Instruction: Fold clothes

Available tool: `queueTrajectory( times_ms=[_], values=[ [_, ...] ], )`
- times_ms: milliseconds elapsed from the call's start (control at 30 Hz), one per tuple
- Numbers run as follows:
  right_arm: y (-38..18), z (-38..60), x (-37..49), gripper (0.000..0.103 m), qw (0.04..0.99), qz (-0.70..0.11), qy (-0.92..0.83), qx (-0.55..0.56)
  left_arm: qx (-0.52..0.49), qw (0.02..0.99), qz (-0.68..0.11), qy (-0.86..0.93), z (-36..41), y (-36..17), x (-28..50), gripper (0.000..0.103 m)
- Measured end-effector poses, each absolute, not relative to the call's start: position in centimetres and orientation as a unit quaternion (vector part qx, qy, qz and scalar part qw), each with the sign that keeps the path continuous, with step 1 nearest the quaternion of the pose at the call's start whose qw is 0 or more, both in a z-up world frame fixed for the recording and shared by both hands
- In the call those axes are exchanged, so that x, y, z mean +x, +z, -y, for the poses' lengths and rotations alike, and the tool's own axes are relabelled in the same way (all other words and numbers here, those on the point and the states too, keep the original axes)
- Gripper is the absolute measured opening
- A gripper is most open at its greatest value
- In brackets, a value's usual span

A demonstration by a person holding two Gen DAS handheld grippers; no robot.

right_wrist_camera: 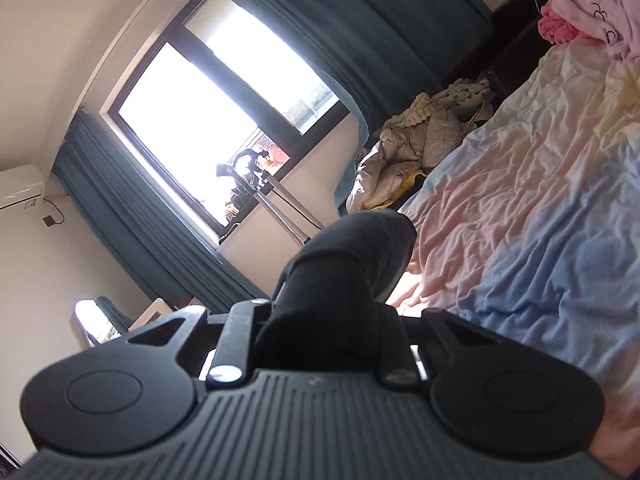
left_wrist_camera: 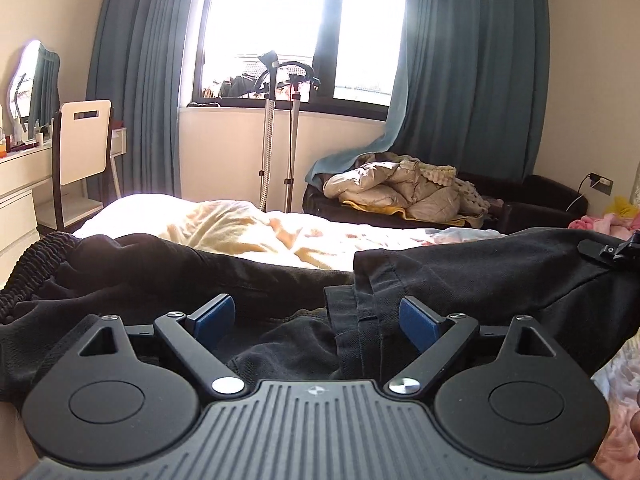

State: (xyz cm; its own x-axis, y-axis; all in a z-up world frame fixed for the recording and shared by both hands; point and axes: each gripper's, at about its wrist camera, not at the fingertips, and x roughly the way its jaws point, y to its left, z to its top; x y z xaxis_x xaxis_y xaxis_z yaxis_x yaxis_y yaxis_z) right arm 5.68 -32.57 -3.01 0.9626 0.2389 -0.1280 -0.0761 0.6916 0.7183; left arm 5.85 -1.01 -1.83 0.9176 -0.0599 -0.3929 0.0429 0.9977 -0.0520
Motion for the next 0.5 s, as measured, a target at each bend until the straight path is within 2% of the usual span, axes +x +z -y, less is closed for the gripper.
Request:
queueTrajectory(
  times_ms=[133, 233, 500],
  values=[
    [-1.6, 34.4, 4.5, 0.02, 0.919, -0.076, 0.075, 0.378, -0.015, 0.969, -0.244, -0.012, 3.9, -3.5, 9.1, 0.092],
    [-0.4, 35.5, 3.4, 0.02, 0.926, -0.05, 0.064, 0.369, -0.046, 0.963, -0.266, -0.012, 6.4, -4.7, 9.9, 0.094],
    [1.7, 39.7, 1.0, 0.02, 0.937, 0.012, 0.009, 0.348, -0.003, 0.955, -0.278, -0.1, 16.5, -6.4, 9.5, 0.094]
  ],
)
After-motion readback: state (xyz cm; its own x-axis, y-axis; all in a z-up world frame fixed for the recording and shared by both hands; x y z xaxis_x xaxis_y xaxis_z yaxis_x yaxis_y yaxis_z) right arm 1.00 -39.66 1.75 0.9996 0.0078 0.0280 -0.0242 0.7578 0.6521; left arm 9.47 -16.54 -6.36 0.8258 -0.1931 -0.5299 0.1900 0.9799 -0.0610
